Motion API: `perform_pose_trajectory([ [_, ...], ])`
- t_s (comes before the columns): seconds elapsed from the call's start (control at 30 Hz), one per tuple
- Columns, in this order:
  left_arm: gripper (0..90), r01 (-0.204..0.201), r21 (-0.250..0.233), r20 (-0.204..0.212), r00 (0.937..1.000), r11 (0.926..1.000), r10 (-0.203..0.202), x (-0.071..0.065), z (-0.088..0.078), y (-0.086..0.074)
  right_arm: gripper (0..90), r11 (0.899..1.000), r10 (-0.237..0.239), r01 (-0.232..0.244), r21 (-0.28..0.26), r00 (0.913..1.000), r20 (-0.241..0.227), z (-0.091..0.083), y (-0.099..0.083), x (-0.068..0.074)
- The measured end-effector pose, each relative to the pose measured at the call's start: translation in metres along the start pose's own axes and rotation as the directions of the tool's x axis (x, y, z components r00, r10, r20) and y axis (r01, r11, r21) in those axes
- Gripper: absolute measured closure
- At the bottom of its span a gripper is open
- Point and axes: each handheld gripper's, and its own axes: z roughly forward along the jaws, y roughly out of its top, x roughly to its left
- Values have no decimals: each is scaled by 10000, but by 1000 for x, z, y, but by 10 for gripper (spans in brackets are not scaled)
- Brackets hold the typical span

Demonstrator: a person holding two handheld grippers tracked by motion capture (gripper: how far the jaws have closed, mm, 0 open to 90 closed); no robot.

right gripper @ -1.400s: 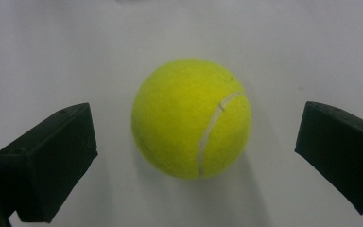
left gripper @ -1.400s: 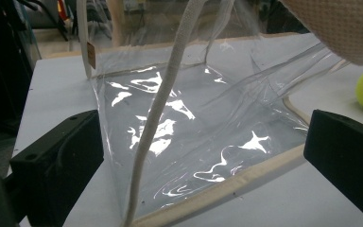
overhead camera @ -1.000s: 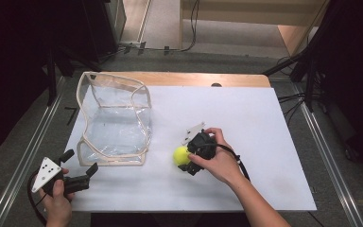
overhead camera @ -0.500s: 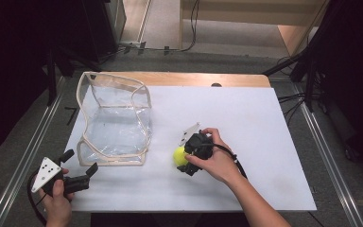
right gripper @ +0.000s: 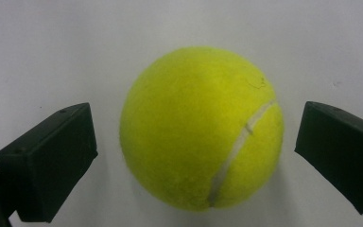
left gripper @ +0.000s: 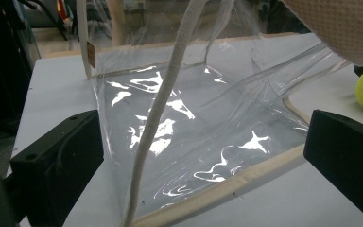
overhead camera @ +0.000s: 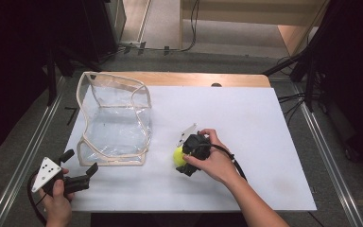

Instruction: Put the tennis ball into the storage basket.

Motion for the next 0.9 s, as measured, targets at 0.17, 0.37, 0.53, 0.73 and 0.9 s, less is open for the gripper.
perform_pose_trajectory([
  [0.17,0,-10,11,-11,10000,10000,10,0,0,0,0,10000,3,-3,-24,10000,-36,3,0,-1],
  [0.37,0,-14,45,-27,10000,10000,15,0,0,0,0,10000,-12,12,88,10000,7,5,1,-1],
  [0.53,0,-14,37,-11,10000,10000,14,0,0,0,0,9998,98,-99,168,9999,39,7,2,0],
  [0.73,0,-22,56,-27,10000,10000,22,0,0,0,0,9998,66,-67,201,10000,26,9,3,1],
  [0.9,0,-8,52,-19,10000,10000,8,0,0,0,0,9997,8,-10,261,10000,68,10,3,0],
])
